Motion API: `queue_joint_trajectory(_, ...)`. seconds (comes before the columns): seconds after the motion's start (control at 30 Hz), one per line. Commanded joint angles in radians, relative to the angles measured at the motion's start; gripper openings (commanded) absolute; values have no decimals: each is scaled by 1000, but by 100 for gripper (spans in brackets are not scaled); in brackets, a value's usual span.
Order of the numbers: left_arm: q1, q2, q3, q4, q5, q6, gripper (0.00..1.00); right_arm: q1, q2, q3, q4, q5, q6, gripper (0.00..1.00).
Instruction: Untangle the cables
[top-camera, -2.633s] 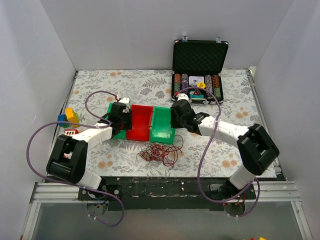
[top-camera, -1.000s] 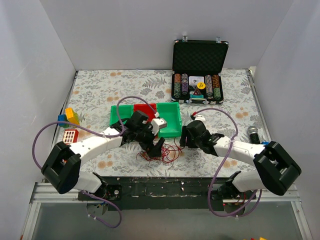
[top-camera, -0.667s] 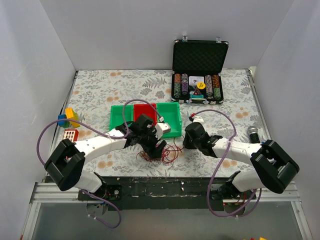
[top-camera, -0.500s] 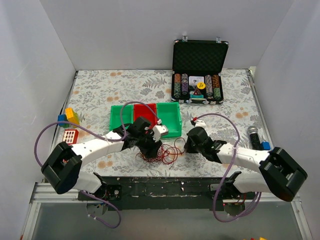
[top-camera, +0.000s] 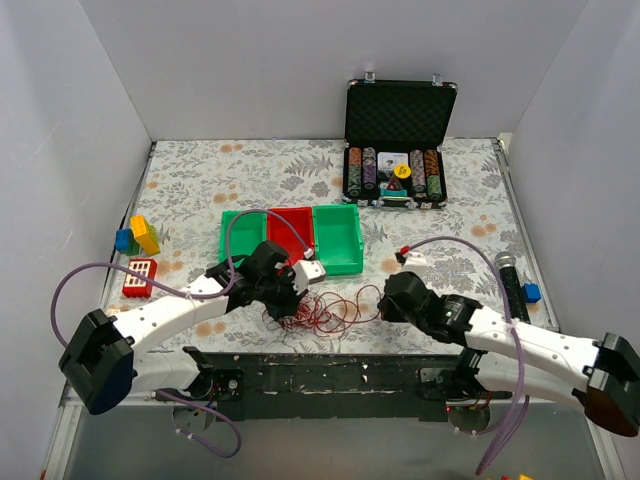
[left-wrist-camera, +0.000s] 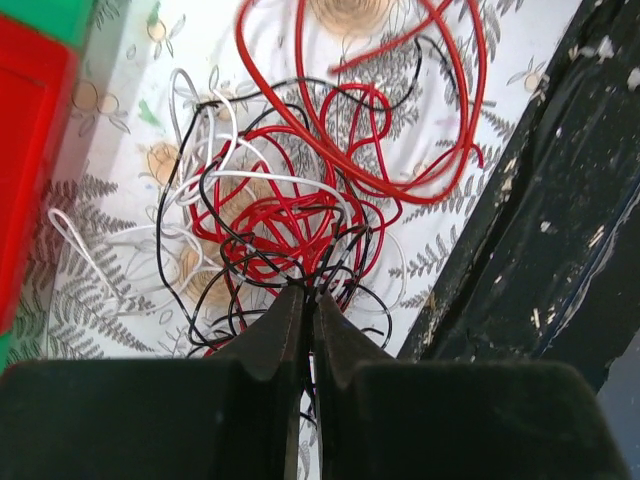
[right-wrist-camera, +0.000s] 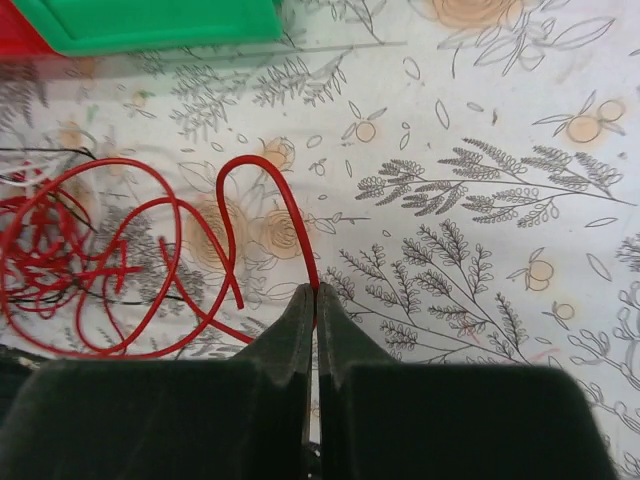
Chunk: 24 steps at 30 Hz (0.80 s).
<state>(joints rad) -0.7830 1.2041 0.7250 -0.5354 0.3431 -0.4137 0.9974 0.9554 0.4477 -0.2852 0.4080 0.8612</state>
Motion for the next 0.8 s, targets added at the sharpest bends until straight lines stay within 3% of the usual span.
queue_joint_trajectory(0.0,-2,-47,-45,-38,-41,39,0,18,-144,170,-187,172,39,1)
queue_joint_trajectory(0.2,-4,-57,-107,-15,-114,93,0,18,-237,406,-347,420,-19,1)
queue_joint_trajectory(0.4,-2,-86,-182,20,-202,154,0,18,-241,592,-387,580,-140,1)
queue_joint_trajectory(0.63,-4,-107,-269,64,-288,208,0,18,-216,759,-316,692,-295,1)
queue_joint_trajectory(0.77,-5,-135,-309,74,-326,231,0,18,-195,841,-203,765,-471,1)
